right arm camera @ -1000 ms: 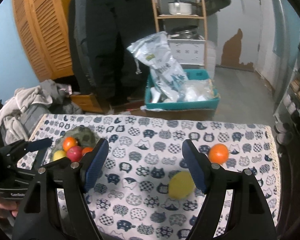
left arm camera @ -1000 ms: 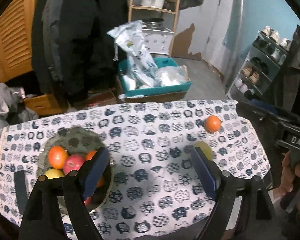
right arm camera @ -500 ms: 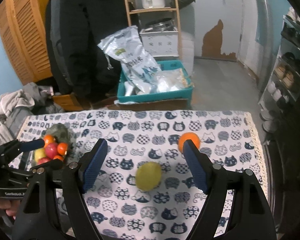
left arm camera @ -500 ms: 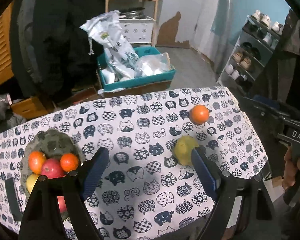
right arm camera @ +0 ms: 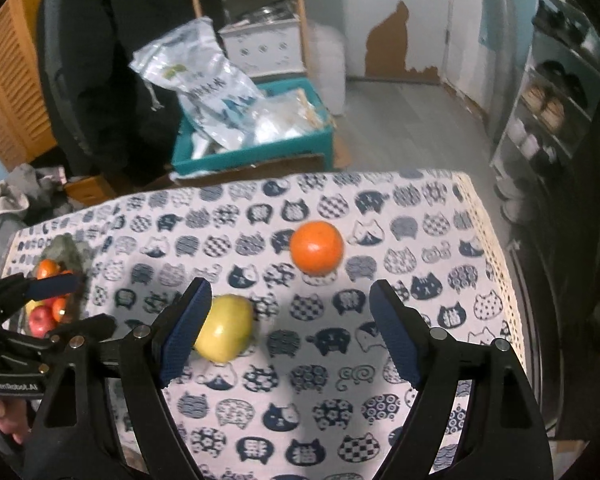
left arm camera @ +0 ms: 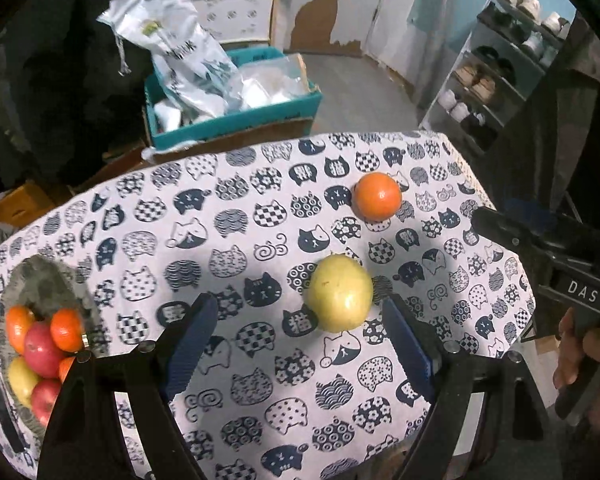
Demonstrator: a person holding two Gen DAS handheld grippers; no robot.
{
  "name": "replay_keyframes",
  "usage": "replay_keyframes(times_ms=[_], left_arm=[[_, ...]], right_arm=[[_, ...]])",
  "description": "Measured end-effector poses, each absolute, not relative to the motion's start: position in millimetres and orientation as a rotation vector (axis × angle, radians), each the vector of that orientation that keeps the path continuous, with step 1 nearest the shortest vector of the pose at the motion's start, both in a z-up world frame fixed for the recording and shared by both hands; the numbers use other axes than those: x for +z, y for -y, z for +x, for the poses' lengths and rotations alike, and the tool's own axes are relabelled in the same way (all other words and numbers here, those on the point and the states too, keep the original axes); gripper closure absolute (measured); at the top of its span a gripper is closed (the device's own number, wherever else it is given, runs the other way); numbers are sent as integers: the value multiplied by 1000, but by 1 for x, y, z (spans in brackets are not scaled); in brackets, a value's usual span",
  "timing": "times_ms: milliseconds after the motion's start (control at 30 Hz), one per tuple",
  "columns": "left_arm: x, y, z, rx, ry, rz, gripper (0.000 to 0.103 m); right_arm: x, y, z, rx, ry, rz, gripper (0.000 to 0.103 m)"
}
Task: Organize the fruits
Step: 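Withdraw both open tools from the bowl toward the remaining pear and orange, then close left gripper on the yellow pear while right gripper grasps the orange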
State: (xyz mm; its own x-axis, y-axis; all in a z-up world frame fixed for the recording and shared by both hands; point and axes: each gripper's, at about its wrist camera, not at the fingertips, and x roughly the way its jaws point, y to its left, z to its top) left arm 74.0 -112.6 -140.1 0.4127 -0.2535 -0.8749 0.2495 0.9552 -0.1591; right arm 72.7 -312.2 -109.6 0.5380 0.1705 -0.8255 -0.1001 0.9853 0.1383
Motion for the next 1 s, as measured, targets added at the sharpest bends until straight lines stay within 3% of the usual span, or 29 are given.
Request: replay_keyframes(times_ms=[1000], left_arm=[[-261, 169, 127, -370, -1359, -30, 17]], right_arm=[[-201, 357, 100, 89, -1156, 150, 21]])
